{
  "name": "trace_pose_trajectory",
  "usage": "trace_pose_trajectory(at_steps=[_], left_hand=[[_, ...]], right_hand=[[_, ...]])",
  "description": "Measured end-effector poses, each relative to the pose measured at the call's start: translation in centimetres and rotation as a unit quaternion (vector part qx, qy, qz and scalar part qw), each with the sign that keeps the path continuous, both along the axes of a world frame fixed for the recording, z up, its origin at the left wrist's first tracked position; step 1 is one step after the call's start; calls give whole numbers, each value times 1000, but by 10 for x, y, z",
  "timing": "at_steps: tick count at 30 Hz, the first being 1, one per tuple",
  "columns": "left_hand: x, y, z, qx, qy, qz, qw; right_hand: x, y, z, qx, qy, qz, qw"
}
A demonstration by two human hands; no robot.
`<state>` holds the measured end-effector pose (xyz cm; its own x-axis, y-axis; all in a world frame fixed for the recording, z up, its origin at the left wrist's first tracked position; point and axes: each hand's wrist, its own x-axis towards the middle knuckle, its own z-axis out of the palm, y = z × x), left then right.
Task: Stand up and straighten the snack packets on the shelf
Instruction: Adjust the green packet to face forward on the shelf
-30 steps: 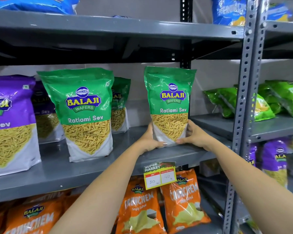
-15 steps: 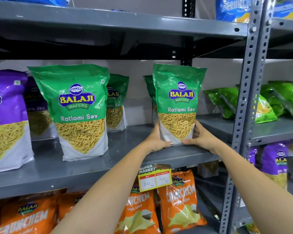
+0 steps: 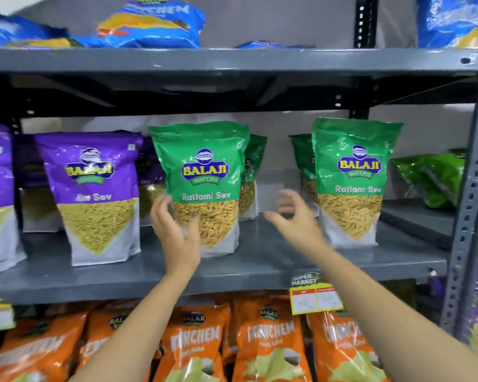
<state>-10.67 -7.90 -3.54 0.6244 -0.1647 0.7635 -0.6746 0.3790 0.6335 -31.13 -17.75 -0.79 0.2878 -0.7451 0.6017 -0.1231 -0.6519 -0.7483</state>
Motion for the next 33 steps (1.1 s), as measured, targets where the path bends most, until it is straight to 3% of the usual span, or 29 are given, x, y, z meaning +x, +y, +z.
trace_pose_trajectory(at_steps=[4,8,14,19,24,33], left_hand=[[14,-2,2,90,171,-142,971],[1,3,13,138,203,-215,945],[1,4,11,186,177,-250,934],[-6,7,8,252,105,-305,913],[-10,7,6,359,41,-282,889],[-15,10,8,365,15,-287,886]], right_hand=[[65,2,-22,150,146,152,966],[85,-1,-33,128,171,148,966],[75,-2,-31,128,157,128,971],[52,-6,-29,126,169,111,971],[32,-11,-29,125,169,101,972],[31,-9,-34,118,143,74,980]])
